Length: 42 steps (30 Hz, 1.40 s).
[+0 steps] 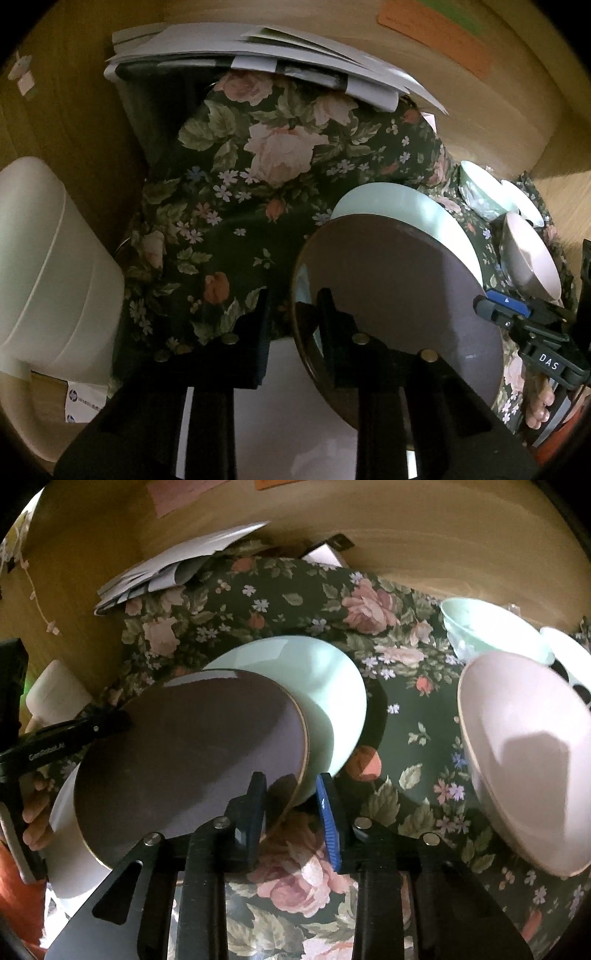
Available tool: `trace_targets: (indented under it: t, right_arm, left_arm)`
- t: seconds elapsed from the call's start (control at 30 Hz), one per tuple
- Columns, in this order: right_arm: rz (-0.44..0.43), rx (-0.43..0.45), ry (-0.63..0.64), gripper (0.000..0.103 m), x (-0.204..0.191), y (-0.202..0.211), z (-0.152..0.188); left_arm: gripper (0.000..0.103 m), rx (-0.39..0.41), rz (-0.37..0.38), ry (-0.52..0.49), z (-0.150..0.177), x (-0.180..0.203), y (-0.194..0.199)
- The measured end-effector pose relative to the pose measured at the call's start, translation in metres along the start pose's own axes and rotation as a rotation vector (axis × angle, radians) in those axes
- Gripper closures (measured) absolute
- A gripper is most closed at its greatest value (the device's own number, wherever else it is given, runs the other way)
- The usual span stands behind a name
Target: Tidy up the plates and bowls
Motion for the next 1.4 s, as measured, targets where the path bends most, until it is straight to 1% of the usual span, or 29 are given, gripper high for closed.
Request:
trace_targets:
  t: [0.13, 0.23, 0.6, 0.83, 0.97, 1.2, 1.3, 1.4]
  right_arm:
    - [-0.035, -0.014, -0.006, 0.08, -0.004, 0.0, 0.004]
    - [-0.026, -0.012, -0.004, 0.08, -0.006, 0.001, 0.005]
    - [-0.046, -0.022, -0.015, 0.079, -0.002, 0.005, 0.008]
    - [-0.033, -0.018, -0.009, 0.077, -0.005, 0.006, 0.013]
    - [-0.054, -0.014, -0.03, 0.077, 0.0, 0.008, 0.017]
    - [-0.035, 0.003, -0.003, 0.077, -0.005, 0.013, 0.024]
    - [-0.055, -0.003, -0.017, 0.077, -0.003, 0.013, 0.024]
    - [-0.057, -0.008, -0.015, 0.076, -0.004, 0.012, 0.024]
  left_arm:
    - [0.082, -0.016, 0.006, -0.027, -0.001, 0.005, -0.005]
    - [0.082, -0.02, -0.012, -0.051, -0.002, 0.009, -0.006]
    - [0.082, -0.038, 0.007, -0.101, -0.002, 0.013, -0.006]
    - [0.082, -0.047, 0.012, -0.099, -0.002, 0.014, -0.006]
    - [0.082, -0.036, 0.011, -0.105, 0.005, 0.017, 0.003]
    - [0.082, -0.029, 0.017, -0.107, 0.023, 0.018, 0.015]
    - [0.082, -0.029, 0.016, -0.105, 0.027, 0.019, 0.017]
    - [0.081, -0.029, 0.016, -0.104, 0.028, 0.019, 0.016]
Point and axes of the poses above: each gripper's, at about its wrist camera, not at the fingertips, and y roughly against the way its jaws point, x to its right, z to its underside, the point moved 5 cm from there along -y, roughly the way its jaws point, and after that the axes turned 7 degrees about -x, right-handed, at the moved point
